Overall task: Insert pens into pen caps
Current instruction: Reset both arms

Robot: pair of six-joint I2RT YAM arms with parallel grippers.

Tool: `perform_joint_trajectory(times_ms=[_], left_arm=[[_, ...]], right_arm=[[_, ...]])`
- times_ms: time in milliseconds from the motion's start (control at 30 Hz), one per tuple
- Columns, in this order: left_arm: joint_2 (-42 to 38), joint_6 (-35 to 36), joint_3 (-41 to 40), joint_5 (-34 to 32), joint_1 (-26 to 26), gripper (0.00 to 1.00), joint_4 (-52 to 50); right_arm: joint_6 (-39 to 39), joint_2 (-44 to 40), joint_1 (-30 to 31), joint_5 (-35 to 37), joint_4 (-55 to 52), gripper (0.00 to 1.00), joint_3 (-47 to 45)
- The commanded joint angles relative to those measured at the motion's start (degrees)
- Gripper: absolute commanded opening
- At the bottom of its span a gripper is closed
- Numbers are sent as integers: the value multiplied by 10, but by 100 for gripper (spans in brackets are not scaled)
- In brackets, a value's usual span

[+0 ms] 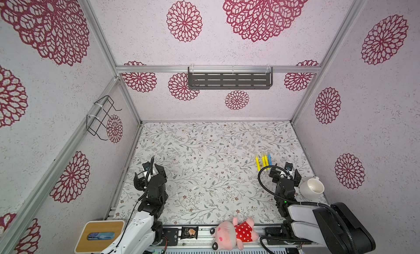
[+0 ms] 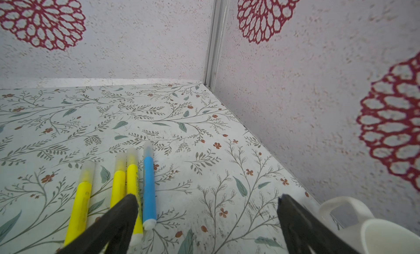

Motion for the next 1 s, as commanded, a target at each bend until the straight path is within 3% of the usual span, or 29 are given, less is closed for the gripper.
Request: perform_joint_trajectory(times_ms=[0, 500, 633, 967], left_arm=[[-3, 9, -10, 9, 11, 99, 36], [47, 12, -24, 29, 47, 99, 140], [89, 16, -19, 30, 52, 99, 180], [144, 32, -29, 48, 62, 99, 277]], right_arm=[[-18, 24, -5, 18, 92, 99, 17], [-32, 86, -13, 24, 184, 99, 18], [-42, 154, -17, 34, 289, 99, 6], [-36, 168, -21, 30, 289, 99, 11]])
